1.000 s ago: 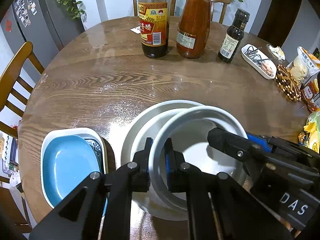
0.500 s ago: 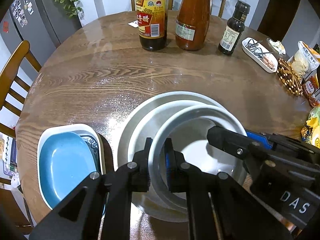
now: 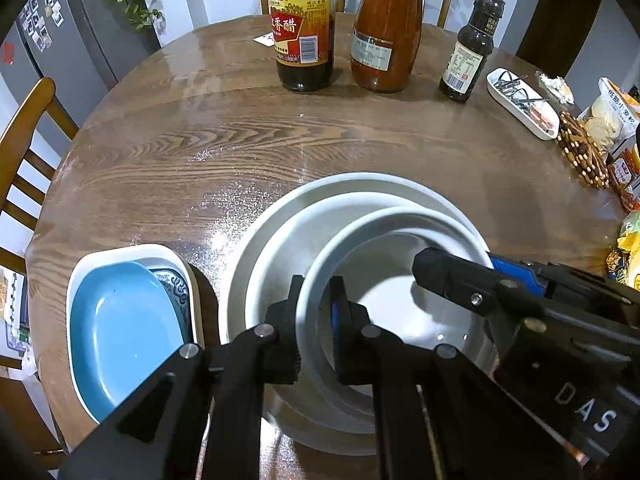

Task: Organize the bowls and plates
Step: 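Lower the ramekin into the smaller white bowl with the left tool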

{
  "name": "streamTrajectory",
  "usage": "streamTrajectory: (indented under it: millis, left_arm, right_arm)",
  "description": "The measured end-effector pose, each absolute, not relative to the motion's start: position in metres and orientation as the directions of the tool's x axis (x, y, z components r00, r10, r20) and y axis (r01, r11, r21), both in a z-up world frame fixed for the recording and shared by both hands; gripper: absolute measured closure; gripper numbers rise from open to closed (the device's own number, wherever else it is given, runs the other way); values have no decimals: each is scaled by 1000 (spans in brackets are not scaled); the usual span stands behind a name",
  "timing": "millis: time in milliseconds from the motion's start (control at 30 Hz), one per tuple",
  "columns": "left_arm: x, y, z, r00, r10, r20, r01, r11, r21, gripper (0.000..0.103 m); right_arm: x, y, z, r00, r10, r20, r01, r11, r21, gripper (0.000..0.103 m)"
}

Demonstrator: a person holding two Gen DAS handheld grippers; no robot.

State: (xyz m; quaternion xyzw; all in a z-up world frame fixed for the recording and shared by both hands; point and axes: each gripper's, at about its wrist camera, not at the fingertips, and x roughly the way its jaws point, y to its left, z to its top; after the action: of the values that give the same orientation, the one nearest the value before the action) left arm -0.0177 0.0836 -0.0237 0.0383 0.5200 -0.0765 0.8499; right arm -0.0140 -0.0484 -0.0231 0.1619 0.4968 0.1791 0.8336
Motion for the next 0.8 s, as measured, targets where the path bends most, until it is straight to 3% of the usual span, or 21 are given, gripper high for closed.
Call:
streamTrajectory:
  millis: [800]
  left_arm:
    - [0,78,-26,460,-92,-883,206,979,6,92]
  right_arm:
    - [-3,-47,-21,485,404,-776,-144,912,385,85]
